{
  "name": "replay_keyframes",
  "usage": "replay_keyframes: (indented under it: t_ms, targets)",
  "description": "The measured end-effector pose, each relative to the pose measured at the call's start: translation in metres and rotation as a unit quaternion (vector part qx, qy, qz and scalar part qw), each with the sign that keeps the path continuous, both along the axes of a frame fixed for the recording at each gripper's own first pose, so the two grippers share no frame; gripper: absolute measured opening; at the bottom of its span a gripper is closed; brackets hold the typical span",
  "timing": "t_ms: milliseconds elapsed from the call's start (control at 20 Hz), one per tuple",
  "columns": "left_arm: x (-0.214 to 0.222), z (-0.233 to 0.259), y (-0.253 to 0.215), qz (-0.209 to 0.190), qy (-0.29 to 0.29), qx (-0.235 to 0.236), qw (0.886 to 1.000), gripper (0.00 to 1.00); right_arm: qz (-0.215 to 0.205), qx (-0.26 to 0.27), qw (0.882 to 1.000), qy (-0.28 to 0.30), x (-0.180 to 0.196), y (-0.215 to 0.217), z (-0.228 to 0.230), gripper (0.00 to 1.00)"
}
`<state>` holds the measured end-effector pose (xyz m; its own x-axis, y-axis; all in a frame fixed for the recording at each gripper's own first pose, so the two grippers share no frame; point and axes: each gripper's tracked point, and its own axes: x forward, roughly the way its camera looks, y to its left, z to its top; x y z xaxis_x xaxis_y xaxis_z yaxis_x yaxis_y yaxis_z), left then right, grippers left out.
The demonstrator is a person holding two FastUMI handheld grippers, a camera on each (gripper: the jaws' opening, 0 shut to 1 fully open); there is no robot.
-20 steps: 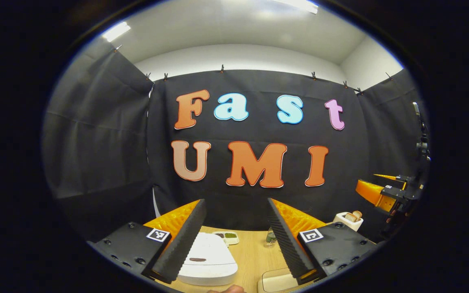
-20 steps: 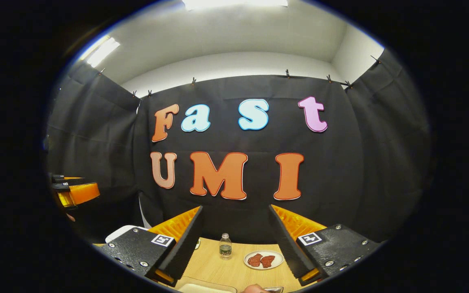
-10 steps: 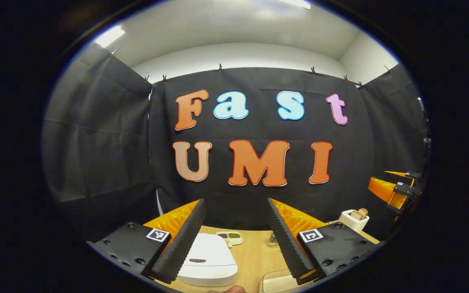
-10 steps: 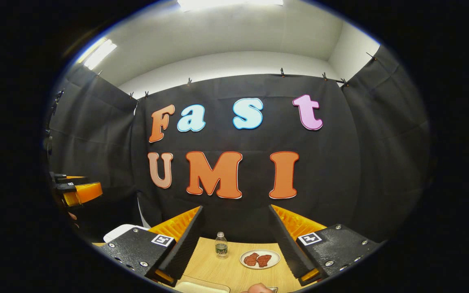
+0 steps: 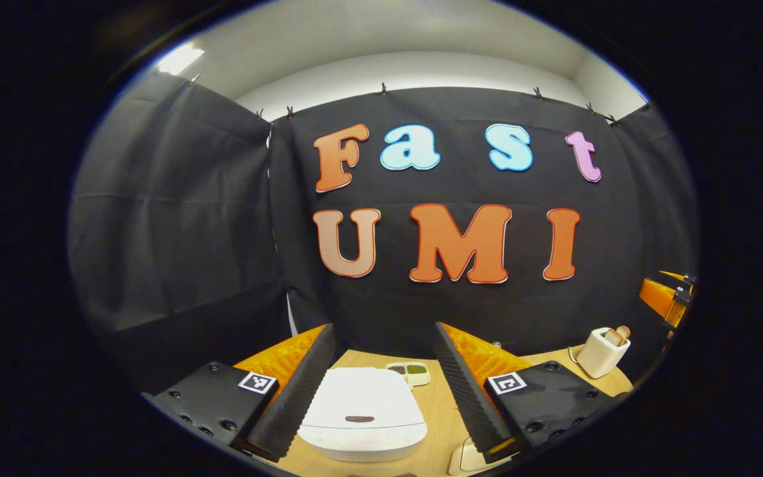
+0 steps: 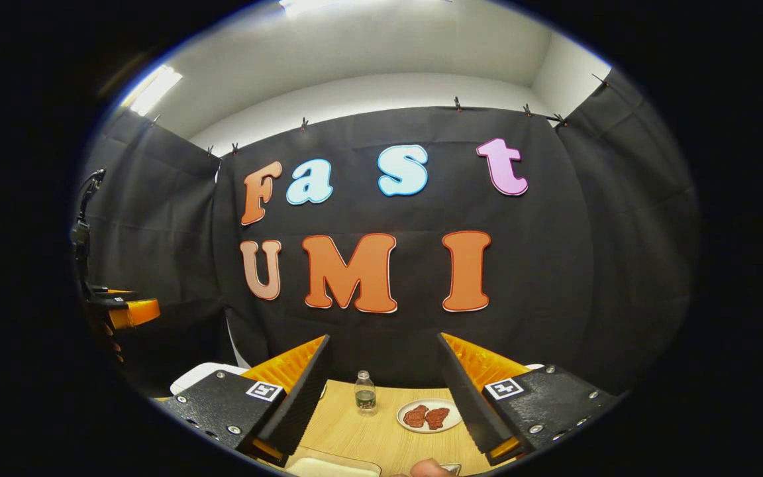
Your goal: Close the left gripper, press the button to open the rice cooker; take a wooden spoon from the chopstick holder with the right hand, scoop a spoonful of rice and pour it into the rice cooker, then put the wooden spoon back into the chopstick holder.
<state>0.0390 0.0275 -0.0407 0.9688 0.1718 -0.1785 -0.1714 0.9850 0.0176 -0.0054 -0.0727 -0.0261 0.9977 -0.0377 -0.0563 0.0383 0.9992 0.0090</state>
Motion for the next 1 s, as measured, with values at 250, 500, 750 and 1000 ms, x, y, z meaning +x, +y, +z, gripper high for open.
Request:
replay_keyframes:
  t_ms: [250, 500, 750, 1000]
  targets:
    - [0.027, -0.022, 0.03, -0.019, 0.047, -0.025, 0.998, 0.93, -0.03, -0.012, 0.999, 0.012, -0.008, -0.02, -0.009, 0.95]
    - [0.049, -0.05, 0.069, 0.006, 0.115, -0.091, 0.989, 0.53, -0.059, -0.02, 0.998, 0.02, -0.018, -0.041, -0.016, 0.95]
    - [0.053, -0.113, 0.067, 0.009, 0.231, -0.153, 0.961, 0.05, -0.084, -0.021, 0.996, 0.035, -0.027, -0.059, -0.025, 0.95]
    - [0.051, -0.163, 0.053, 0.004, 0.33, -0.189, 0.925, 0.05, -0.103, -0.022, 0.994, 0.044, -0.036, -0.069, -0.031, 0.98]
